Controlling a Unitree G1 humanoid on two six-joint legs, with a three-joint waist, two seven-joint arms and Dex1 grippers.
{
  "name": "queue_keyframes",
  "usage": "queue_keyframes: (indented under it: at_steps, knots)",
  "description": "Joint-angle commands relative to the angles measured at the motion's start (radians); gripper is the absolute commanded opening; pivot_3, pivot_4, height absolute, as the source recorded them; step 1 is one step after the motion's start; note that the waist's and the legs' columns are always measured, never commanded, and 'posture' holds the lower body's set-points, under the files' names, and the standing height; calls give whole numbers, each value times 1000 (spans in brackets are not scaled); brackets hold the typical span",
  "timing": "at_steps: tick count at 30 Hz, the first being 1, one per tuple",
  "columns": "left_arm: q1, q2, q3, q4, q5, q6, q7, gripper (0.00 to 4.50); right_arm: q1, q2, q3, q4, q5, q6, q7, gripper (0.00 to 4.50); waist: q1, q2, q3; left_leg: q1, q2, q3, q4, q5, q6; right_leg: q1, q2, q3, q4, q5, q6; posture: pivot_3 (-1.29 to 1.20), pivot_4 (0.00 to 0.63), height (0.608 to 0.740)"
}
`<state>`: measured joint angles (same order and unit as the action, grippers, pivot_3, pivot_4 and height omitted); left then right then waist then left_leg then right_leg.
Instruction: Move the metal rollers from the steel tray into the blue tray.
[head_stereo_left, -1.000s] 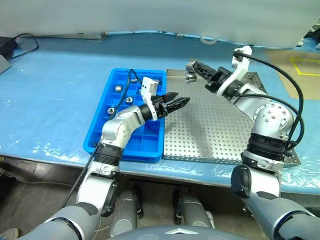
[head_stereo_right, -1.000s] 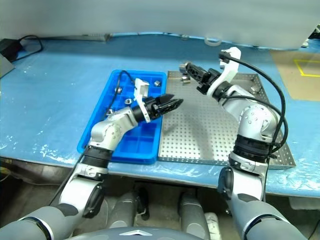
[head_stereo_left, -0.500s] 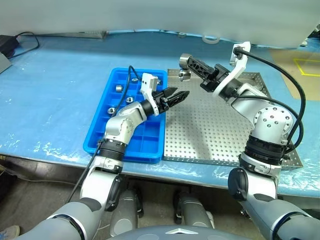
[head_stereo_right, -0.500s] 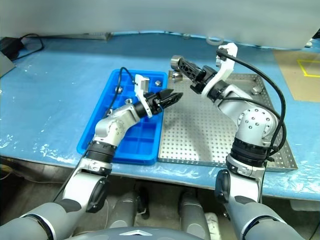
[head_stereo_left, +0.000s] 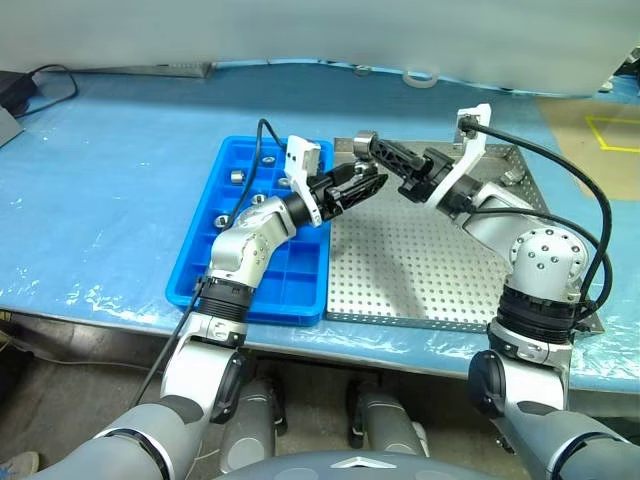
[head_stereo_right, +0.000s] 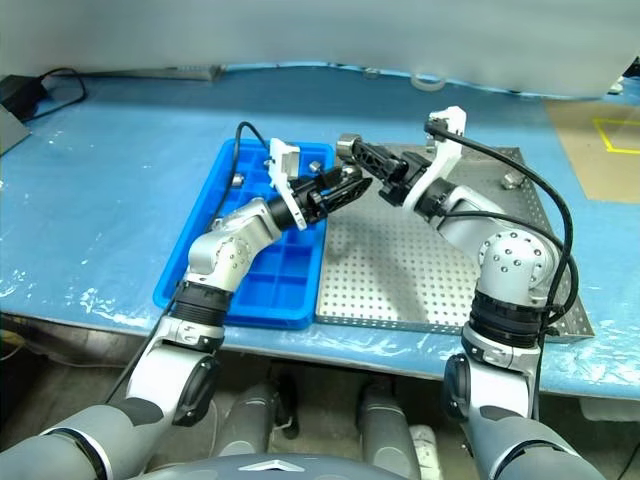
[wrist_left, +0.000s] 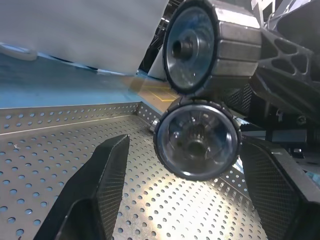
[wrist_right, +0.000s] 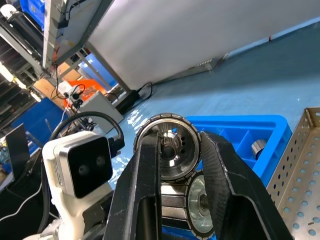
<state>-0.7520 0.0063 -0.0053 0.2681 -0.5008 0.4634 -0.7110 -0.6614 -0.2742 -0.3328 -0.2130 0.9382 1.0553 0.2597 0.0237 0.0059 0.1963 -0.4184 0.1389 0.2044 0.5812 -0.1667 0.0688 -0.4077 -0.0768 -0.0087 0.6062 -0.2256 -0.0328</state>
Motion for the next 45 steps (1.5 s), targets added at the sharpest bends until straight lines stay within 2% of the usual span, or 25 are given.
queue_keyframes:
  at_steps: [1,6,9,13,31,38,45]
  knots:
    - [-30,-8,9,0,6,-32,9,3587,-5,-18,3,-59,32,-22,12,747,0,0,0,0,0,0,0,0,0,0,0,0,0,0,0,-220,150,740]
    - [-39,-24,21,20,3,-55,23,3587,-1,-27,6,-63,39,-23,9,747,0,0,0,0,0,0,0,0,0,0,0,0,0,0,0,-228,150,740]
    - [-38,-27,18,22,-3,-58,10,3015,0,-32,8,-62,37,-25,6,747,-1,0,0,0,0,0,0,0,0,0,0,0,0,0,0,-231,150,740]
    - [-44,-33,24,25,-2,-49,28,1737,2,-38,9,-63,35,-30,2,747,-1,0,0,0,0,0,0,0,1,0,0,0,0,0,0,-233,150,740]
    - [-16,4,7,-27,-8,-5,12,1713,-5,-69,44,-26,-30,-85,4,747,-1,0,0,0,0,0,0,0,1,0,0,0,0,0,0,-205,150,740]
    - [8,21,-3,-66,-6,12,26,1713,-50,-71,112,32,-224,-233,-45,747,0,0,0,0,0,0,0,1,0,0,0,0,0,0,0,-193,150,740]
    - [26,60,12,-92,-12,27,29,1713,-56,-77,108,76,-272,-262,-27,747,-1,0,0,0,0,0,0,1,1,0,0,0,0,0,0,-187,150,740]
